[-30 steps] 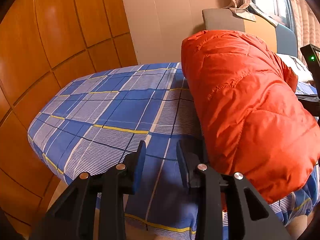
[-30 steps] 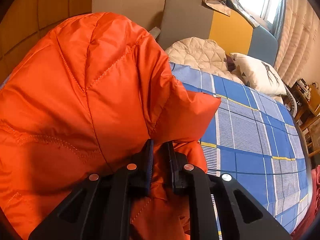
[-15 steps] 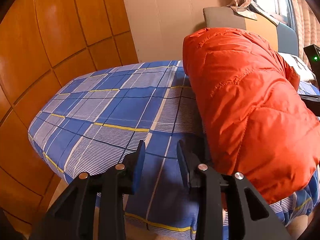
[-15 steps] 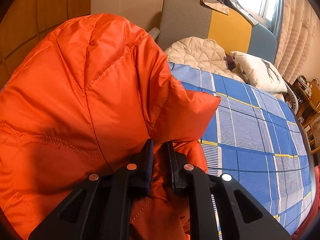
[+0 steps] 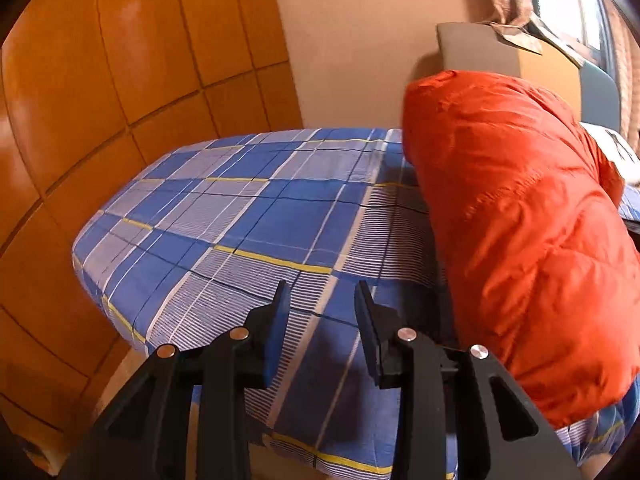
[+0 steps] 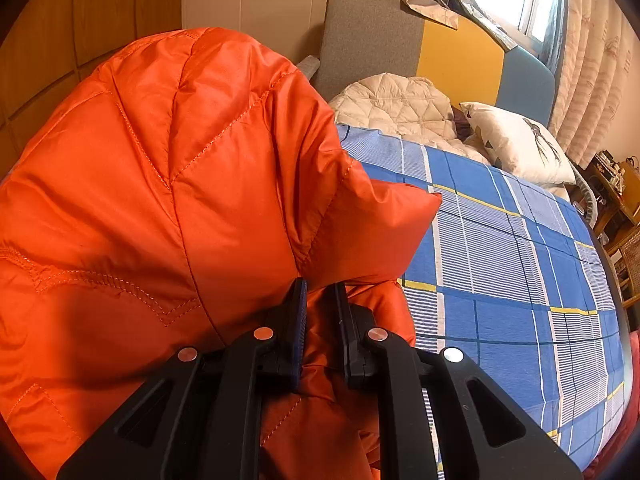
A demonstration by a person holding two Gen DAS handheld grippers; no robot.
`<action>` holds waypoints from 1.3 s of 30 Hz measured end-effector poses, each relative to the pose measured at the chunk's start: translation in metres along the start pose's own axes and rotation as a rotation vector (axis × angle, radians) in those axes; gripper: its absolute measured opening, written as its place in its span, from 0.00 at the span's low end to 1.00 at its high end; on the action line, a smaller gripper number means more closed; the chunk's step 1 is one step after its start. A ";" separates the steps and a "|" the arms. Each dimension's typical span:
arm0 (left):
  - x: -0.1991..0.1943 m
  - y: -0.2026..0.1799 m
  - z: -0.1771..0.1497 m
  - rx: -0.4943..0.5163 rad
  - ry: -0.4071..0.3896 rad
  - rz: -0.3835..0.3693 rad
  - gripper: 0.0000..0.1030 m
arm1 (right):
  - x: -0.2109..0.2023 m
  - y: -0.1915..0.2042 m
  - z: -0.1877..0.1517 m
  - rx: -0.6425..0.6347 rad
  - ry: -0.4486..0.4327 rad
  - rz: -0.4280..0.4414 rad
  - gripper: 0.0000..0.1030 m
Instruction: Fold large clothes
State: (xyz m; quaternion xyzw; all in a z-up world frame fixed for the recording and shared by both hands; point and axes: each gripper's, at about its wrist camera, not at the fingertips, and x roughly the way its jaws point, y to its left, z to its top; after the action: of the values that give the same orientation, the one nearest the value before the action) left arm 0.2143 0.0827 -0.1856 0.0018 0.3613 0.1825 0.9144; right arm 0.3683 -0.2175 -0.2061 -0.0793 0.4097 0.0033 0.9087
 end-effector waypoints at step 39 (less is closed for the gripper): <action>0.056 -0.028 0.048 -0.129 0.225 -0.737 0.95 | -0.002 -0.046 -0.007 0.211 0.150 0.475 0.97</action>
State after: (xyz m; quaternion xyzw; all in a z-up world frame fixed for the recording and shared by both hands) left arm 0.2929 0.0814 -0.1914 -0.2057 0.4236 -0.1366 0.8716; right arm 0.3650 -0.2641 -0.2023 0.1142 0.4811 0.1678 0.8529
